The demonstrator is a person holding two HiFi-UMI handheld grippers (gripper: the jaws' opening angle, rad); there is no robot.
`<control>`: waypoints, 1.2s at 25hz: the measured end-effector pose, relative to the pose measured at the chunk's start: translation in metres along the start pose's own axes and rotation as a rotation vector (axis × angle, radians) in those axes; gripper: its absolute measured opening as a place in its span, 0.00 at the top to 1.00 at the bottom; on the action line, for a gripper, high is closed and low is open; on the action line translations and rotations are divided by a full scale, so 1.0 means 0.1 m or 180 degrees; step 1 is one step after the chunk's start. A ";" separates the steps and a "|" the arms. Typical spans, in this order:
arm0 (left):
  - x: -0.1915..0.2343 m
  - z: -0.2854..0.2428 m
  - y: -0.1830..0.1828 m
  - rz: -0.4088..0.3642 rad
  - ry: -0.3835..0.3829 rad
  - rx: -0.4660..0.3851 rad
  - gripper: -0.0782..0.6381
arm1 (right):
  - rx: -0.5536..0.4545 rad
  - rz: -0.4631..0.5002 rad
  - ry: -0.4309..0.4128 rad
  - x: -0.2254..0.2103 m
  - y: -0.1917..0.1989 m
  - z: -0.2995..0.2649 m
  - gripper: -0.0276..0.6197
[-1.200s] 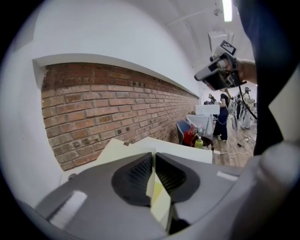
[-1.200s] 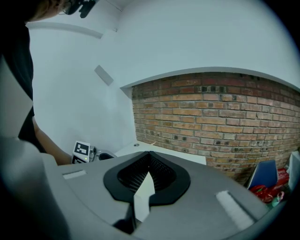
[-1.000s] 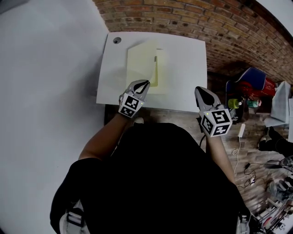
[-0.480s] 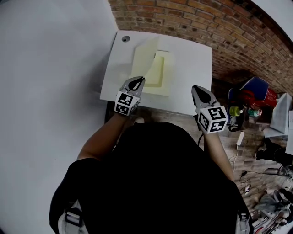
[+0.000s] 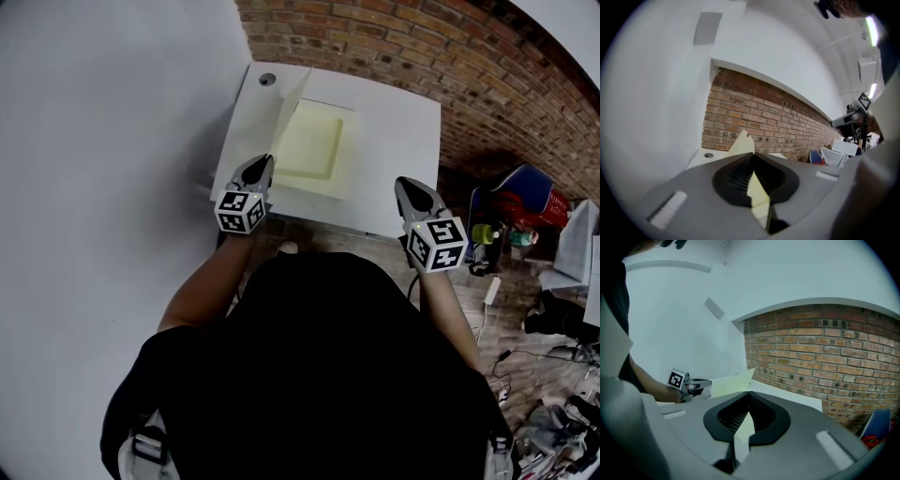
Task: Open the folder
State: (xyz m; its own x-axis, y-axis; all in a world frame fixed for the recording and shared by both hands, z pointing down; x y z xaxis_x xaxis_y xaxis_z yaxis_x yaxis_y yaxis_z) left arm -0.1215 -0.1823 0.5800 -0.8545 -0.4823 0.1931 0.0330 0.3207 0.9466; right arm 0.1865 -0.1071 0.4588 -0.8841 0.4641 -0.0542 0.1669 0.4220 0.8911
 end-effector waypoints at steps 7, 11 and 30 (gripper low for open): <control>0.35 0.15 -0.01 0.0217 -0.0217 -0.0065 0.88 | 0.0037 0.0006 -0.0032 0.11 0.02 -0.09 0.96; 0.54 0.21 -0.01 0.0279 -0.0327 -0.0082 0.88 | 0.0039 -0.0006 -0.0025 0.15 0.03 -0.12 0.96; 1.59 0.55 0.30 0.0668 -0.0958 0.0035 0.88 | 0.0069 -0.0089 0.0126 0.20 0.03 -0.19 0.96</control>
State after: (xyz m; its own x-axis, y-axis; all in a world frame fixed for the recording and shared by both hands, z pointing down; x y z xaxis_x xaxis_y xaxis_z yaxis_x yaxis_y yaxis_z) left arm -0.2853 -0.2044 0.6245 -0.9440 -0.1439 0.2968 0.2197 0.3966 0.8913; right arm 0.1612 -0.1114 0.4690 -0.9050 0.4210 -0.0607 0.1509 0.4512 0.8796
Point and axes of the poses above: the fingertips, and each gripper's own axes: z backward along the fingers, x to its left, y out of its underside, the point moved 3 cm from there along z, backward along the fingers, and after that the axes turned 1 degree about x, right-handed, at the moved point
